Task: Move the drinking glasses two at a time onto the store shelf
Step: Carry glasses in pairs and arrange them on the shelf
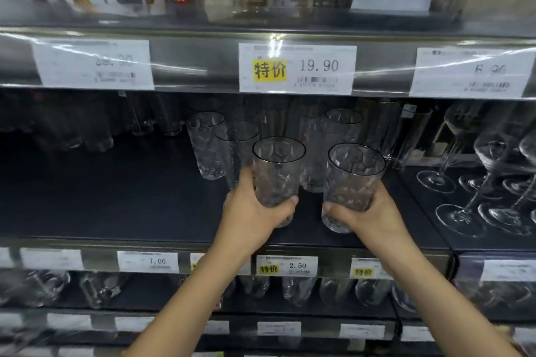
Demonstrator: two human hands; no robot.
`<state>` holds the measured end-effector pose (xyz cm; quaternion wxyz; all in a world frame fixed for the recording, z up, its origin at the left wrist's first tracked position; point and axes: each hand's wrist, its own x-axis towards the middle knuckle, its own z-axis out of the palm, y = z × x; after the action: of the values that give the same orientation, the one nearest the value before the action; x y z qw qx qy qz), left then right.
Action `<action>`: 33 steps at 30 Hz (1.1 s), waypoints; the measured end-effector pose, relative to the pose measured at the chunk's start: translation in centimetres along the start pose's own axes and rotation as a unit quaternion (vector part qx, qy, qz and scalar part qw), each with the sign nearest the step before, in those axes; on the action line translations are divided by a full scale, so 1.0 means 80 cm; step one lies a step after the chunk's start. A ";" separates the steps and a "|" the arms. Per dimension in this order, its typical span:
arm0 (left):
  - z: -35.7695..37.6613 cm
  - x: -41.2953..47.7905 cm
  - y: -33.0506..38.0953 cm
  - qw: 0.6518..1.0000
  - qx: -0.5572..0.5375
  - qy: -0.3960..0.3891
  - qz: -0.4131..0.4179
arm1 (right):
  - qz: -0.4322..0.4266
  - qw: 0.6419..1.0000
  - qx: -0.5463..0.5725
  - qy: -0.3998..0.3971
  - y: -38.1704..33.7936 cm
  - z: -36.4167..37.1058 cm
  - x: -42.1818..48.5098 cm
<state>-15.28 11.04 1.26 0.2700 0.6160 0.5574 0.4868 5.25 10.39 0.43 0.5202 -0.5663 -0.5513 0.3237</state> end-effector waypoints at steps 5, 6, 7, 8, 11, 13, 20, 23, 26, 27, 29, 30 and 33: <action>-0.070 -0.026 0.002 0.998 -0.029 0.058 0.005 | -0.033 0.998 0.011 -0.059 -0.039 0.051 -0.027; -0.087 -0.032 0.001 0.997 -0.031 0.071 0.003 | -0.037 0.996 0.013 -0.074 -0.048 0.065 -0.032; -0.105 -0.038 -0.002 0.996 -0.033 0.084 0.001 | -0.040 0.995 0.016 -0.092 -0.057 0.082 -0.037; -0.124 -0.044 -0.006 0.995 -0.033 0.095 0.000 | -0.043 0.993 0.022 -0.109 -0.066 0.100 -0.042; -0.183 -0.061 -0.021 0.992 -0.025 0.121 -0.008 | -0.065 0.985 0.033 -0.154 -0.091 0.159 -0.059; -0.228 -0.070 -0.034 0.990 -0.017 0.137 -0.013 | -0.069 0.980 0.041 -0.183 -0.110 0.201 -0.071; -0.397 -0.102 -0.097 0.975 0.027 0.215 -0.045 | -0.088 0.959 0.055 -0.263 -0.166 0.368 -0.113; -0.471 -0.111 -0.129 0.971 0.045 0.229 -0.057 | -0.089 0.954 0.066 -0.280 -0.186 0.445 -0.134; -0.541 -0.109 -0.160 0.969 0.054 0.230 -0.065 | -0.084 0.954 0.076 -0.278 -0.206 0.519 -0.151; -0.562 -0.107 -0.170 0.970 0.054 0.229 -0.067 | -0.081 0.955 0.075 -0.277 -0.211 0.541 -0.155; -0.600 -0.099 -0.187 0.970 0.061 0.224 -0.070 | -0.075 0.957 0.072 -0.271 -0.223 0.582 -0.161; -0.617 -0.093 -0.195 0.971 0.066 0.221 -0.070 | -0.071 0.958 0.073 -0.267 -0.229 0.601 -0.163; -0.660 -0.069 -0.221 0.972 0.071 0.211 -0.078 | -0.061 0.960 0.059 -0.265 -0.245 0.650 -0.162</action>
<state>-69.81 -1.19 4.25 0.1395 0.4718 0.6810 0.5424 -51.61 7.11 3.35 0.4067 -0.3938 -0.6829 0.4617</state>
